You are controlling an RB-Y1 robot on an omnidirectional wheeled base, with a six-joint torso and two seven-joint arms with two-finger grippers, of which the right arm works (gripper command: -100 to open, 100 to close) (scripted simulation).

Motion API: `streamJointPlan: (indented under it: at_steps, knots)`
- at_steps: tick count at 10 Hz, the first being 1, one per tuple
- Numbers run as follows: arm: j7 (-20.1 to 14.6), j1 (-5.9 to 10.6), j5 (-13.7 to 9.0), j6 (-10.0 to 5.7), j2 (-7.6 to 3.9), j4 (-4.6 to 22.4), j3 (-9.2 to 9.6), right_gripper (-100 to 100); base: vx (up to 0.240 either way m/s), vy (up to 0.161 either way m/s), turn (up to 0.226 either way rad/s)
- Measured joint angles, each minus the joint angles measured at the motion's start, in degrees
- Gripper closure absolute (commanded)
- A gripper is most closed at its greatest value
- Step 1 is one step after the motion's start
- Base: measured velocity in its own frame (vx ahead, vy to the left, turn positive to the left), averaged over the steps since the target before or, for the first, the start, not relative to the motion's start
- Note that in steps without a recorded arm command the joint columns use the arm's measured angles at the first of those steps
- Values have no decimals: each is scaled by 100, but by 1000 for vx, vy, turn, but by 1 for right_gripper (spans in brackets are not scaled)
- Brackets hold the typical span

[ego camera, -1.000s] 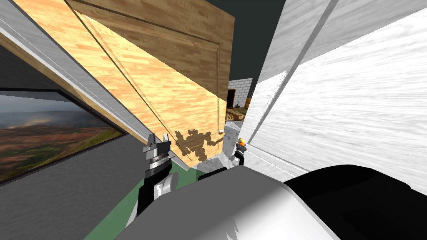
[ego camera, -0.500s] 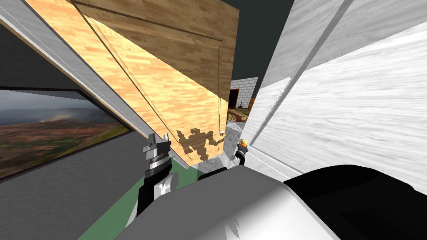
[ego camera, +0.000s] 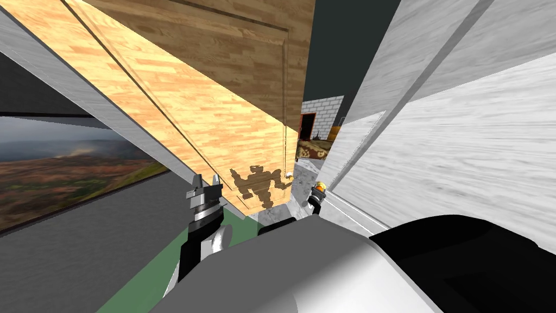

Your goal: Push the door open

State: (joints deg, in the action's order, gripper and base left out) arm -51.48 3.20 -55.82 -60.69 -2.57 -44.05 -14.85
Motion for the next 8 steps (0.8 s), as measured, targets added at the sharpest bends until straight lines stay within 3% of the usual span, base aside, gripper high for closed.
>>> streamJointPlan:
  at_steps: [2, 4, 7, 8]
  knots:
    - [-71, 142, -8, -110, -47, 261, -17, 100, 14, -44, 55]
    - [-20, 178, -111, -243, -16, 305, -131, 100, 45, -111, 122]
    - [-11, 266, -243, -445, -64, 402, -293, 100, 32, -120, 103]
    - [80, 165, -299, -444, -27, 190, -352, 100, 13, -67, 18]
